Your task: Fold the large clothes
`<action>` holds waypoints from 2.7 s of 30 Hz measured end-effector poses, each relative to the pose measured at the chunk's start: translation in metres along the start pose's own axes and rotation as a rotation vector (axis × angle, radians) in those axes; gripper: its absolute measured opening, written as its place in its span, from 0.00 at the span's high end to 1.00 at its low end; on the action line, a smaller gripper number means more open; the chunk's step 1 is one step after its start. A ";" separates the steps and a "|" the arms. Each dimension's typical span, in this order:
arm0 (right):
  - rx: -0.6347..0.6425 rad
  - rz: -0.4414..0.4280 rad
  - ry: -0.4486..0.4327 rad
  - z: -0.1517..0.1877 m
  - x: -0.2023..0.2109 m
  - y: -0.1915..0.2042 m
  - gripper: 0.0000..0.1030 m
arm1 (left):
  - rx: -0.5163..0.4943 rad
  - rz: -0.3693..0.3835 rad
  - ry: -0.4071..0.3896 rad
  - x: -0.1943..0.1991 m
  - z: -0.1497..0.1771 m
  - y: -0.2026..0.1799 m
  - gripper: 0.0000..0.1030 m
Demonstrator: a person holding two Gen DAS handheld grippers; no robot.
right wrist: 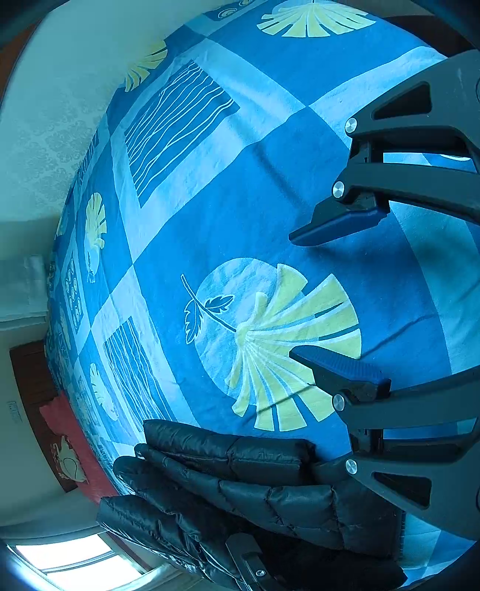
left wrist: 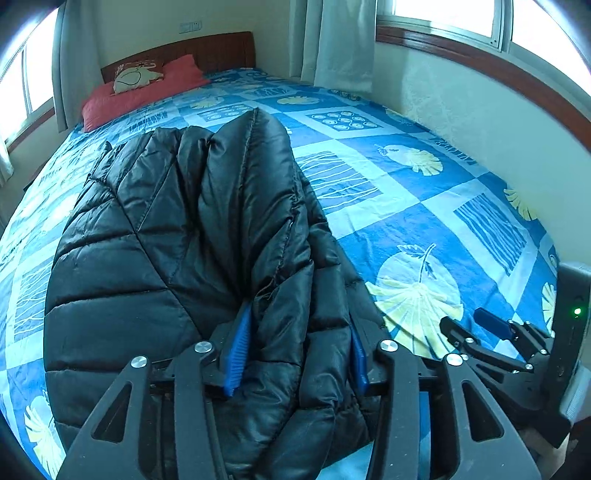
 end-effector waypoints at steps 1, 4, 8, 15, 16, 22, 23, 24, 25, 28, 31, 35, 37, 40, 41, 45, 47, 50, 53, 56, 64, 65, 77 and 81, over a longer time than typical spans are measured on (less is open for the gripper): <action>0.001 0.000 -0.001 0.000 0.001 0.000 0.46 | 0.006 0.003 -0.003 0.002 -0.001 0.000 0.51; 0.001 0.003 -0.004 -0.001 0.002 -0.001 0.46 | 0.017 0.012 -0.018 0.009 -0.003 -0.003 0.45; -0.001 0.006 -0.004 -0.001 0.002 -0.003 0.46 | 0.020 0.033 -0.042 0.020 -0.006 -0.010 0.34; 0.002 0.009 -0.005 -0.001 0.002 -0.004 0.46 | 0.018 0.099 -0.078 0.049 -0.009 -0.021 0.32; 0.002 0.009 -0.007 -0.001 0.002 -0.004 0.46 | 0.017 0.111 -0.085 0.055 -0.009 -0.022 0.32; 0.016 0.000 -0.022 -0.005 0.010 0.005 0.46 | 0.032 0.120 -0.166 0.104 -0.010 -0.004 0.32; 0.021 -0.002 -0.026 -0.007 0.012 0.008 0.46 | 0.036 0.111 -0.176 0.109 -0.010 0.002 0.32; 0.025 -0.006 -0.029 -0.009 0.014 0.011 0.46 | 0.043 0.091 -0.193 0.117 -0.009 0.012 0.32; 0.030 -0.015 -0.035 -0.011 0.017 0.016 0.46 | 0.051 0.061 -0.210 0.123 -0.008 0.024 0.32; 0.041 -0.048 -0.055 -0.022 0.026 0.032 0.45 | 0.083 -0.016 -0.241 0.132 -0.003 0.059 0.27; 0.058 -0.091 -0.090 -0.037 0.038 0.056 0.38 | 0.169 -0.078 -0.220 0.125 0.009 0.108 0.26; 0.058 -0.199 -0.099 -0.053 0.048 0.095 0.32 | 0.315 -0.112 -0.181 0.102 0.032 0.162 0.26; 0.046 -0.258 -0.084 -0.057 0.047 0.112 0.28 | 0.351 -0.117 -0.168 0.095 0.043 0.178 0.26; 0.024 -0.341 -0.033 -0.057 0.041 0.137 0.25 | 0.379 -0.100 -0.153 0.082 0.053 0.188 0.26; 0.020 -0.358 -0.010 -0.056 0.037 0.144 0.24 | 0.379 -0.090 -0.146 0.077 0.055 0.188 0.26; 0.020 -0.393 0.062 -0.046 0.023 0.160 0.29 | 0.384 -0.044 -0.132 0.063 0.064 0.183 0.26; 0.049 -0.382 0.072 -0.044 0.020 0.161 0.65 | 0.385 -0.023 -0.126 0.059 0.065 0.180 0.26; 0.066 -0.357 0.063 -0.049 0.014 0.150 0.74 | 0.372 -0.011 -0.144 0.064 0.061 0.177 0.26; 0.058 -0.311 0.056 -0.052 0.000 0.130 0.74 | 0.360 0.001 -0.146 0.062 0.058 0.175 0.26; 0.051 -0.303 0.079 -0.047 -0.021 0.116 0.74 | 0.338 0.029 -0.106 0.043 0.058 0.166 0.24; 0.054 -0.307 0.071 -0.040 -0.038 0.111 0.72 | 0.312 -0.006 -0.040 0.010 0.061 0.159 0.24; 0.053 -0.309 0.067 -0.042 -0.035 0.110 0.71 | 0.316 -0.002 -0.043 0.013 0.061 0.159 0.24; 0.187 -0.242 -0.203 -0.055 0.081 0.132 0.64 | 0.318 -0.057 -0.185 0.076 0.057 0.150 0.24; 0.233 -0.309 -0.149 -0.044 0.080 0.149 0.72 | 0.332 -0.034 -0.153 0.065 0.055 0.150 0.24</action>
Point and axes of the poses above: each gripper's, at about its wrist camera, not at the fingertips, and x roughly against the way its jaws point, y to its left, z to its underside, the point moved 2 cm from there along -x, roughly the way its jaws point, and after that the axes turned 8 degrees about -y, right-handed, at the moved point
